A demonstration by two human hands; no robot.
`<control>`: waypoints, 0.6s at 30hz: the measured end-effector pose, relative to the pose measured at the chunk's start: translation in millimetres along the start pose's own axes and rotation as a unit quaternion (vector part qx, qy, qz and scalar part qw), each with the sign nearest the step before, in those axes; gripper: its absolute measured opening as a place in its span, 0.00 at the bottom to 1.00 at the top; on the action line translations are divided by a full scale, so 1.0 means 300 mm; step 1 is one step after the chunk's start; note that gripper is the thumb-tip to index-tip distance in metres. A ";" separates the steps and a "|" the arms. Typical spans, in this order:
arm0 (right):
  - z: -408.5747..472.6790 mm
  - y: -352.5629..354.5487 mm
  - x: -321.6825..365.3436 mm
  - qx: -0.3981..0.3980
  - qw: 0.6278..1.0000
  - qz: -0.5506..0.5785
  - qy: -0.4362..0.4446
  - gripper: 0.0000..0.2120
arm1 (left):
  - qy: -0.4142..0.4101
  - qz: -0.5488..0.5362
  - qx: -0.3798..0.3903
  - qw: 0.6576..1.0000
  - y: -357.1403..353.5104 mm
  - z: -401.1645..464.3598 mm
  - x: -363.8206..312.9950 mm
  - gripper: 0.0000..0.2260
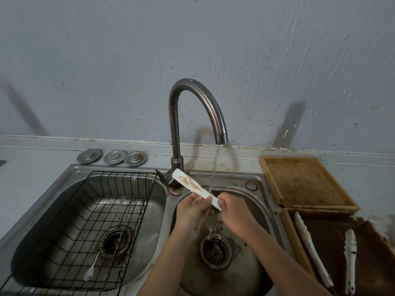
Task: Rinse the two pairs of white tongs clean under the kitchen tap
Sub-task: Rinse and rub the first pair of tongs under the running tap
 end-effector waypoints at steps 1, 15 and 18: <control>-0.003 -0.002 0.002 0.007 1.000 0.005 0.000 0.07 | -0.015 0.021 -0.010 1.000 0.000 0.000 -0.001 0.09; -0.029 0.034 -0.081 0.009 0.996 -0.086 0.001 0.07 | 0.044 0.019 -0.002 0.999 -0.032 -0.008 0.030 0.08; -0.030 0.050 -0.089 0.011 0.996 -0.091 0.013 0.07 | 0.044 -0.032 -0.017 0.998 -0.019 0.010 0.014 0.09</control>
Point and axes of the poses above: each hand's wrist, its own z-axis towards the middle knuckle, its own y-axis out of the back of the hand, x = y × z, the point moved 7 cm from there along z, towards the middle knuckle
